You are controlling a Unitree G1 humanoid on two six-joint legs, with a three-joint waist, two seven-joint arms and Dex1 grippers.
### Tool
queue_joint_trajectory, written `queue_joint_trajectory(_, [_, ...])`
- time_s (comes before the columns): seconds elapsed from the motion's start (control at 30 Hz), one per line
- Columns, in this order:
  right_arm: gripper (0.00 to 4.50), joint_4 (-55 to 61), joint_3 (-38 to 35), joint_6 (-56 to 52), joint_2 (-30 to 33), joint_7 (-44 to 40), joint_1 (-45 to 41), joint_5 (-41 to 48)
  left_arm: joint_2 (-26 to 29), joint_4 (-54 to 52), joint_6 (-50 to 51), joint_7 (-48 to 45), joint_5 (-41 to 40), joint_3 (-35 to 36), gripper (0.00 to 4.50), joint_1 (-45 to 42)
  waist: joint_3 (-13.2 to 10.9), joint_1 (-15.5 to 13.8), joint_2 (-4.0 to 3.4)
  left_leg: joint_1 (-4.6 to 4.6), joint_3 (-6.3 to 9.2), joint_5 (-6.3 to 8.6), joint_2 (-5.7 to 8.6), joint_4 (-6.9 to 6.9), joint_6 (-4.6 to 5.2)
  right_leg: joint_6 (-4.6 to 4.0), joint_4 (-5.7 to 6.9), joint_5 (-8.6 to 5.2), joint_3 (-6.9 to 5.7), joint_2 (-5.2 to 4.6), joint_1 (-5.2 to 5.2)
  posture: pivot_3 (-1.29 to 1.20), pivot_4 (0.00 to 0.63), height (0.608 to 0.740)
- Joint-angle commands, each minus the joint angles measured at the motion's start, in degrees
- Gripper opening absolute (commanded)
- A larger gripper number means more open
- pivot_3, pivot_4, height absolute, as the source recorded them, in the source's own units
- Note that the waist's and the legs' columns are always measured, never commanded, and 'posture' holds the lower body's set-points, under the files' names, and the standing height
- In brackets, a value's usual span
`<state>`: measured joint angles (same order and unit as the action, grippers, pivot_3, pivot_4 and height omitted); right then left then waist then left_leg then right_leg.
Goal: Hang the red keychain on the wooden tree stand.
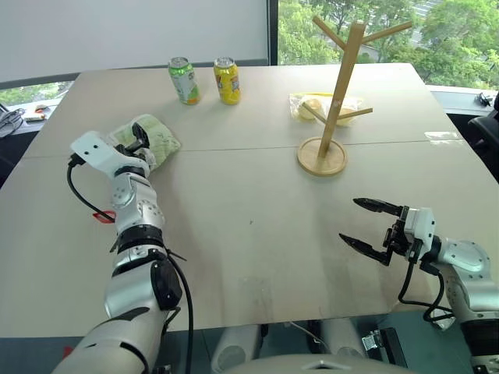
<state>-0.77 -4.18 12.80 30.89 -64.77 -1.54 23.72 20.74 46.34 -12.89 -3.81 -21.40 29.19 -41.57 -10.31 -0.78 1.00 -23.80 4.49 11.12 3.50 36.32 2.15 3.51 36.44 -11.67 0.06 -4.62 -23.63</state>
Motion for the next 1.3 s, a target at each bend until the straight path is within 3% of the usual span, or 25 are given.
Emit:
queue_joint_trajectory(0.03, [4.50,0.59,0.02,-0.47,0.39,-1.15,-2.06,1.60,-1.12,-13.05,2.82,1.43,1.10,-2.18,4.45,5.29,0.00,0.08,0.00,0.00,0.00,0.00,0.00,0.00,0.00,0.00,0.00,0.00,0.01,0.00,-0.01,0.00,0.150,0.740])
queue_joint_trajectory(0.23, [4.50,-1.33,0.84,-5.75,2.06,-6.57,-7.91,5.37,-8.17,-50.09,18.63,15.23,4.29,-5.05,4.45,23.76,0.00,0.42,0.00,0.01,-0.05,0.02,-0.04,0.00,-0.01,-0.03,0.05,0.01,0.17,-0.02,-0.06,0.00,0.150,0.740])
queue_joint_trajectory(0.47, [4.50,-7.26,1.42,-7.58,2.82,-11.87,-14.32,5.58,-17.29,-71.95,38.00,29.56,5.31,-3.86,4.45,35.65,0.02,-0.35,0.02,0.02,0.01,0.09,-0.07,0.05,-0.14,-0.03,0.06,-0.01,0.04,0.01,0.04,0.00,0.150,0.740])
queue_joint_trajectory(0.63, [4.50,-9.80,2.04,-7.22,2.18,-14.15,-17.15,5.04,-21.71,-76.37,44.68,35.08,6.29,-2.95,4.45,37.30,0.01,-0.33,0.04,0.00,0.05,0.06,-0.05,0.09,-0.09,-0.02,0.06,-0.02,-0.03,0.03,0.05,0.00,0.150,0.740])
queue_joint_trajectory(0.8, [4.50,-9.82,2.29,-7.89,2.22,-15.63,-18.45,5.16,-24.28,-73.85,47.38,38.56,7.01,-1.05,4.45,35.44,0.01,-0.18,0.04,0.00,0.04,0.06,-0.05,0.09,-0.09,-0.02,0.06,-0.02,-0.03,0.04,0.05,0.00,0.150,0.740])
queue_joint_trajectory(1.3, [4.50,-9.72,2.84,-8.51,1.91,-17.64,-19.77,5.27,-25.95,-68.84,46.79,42.27,6.94,1.27,4.45,28.30,0.02,-0.16,0.05,-0.01,0.02,0.07,-0.03,0.09,-0.12,-0.02,0.05,-0.01,-0.03,0.03,0.05,0.00,0.150,0.740])
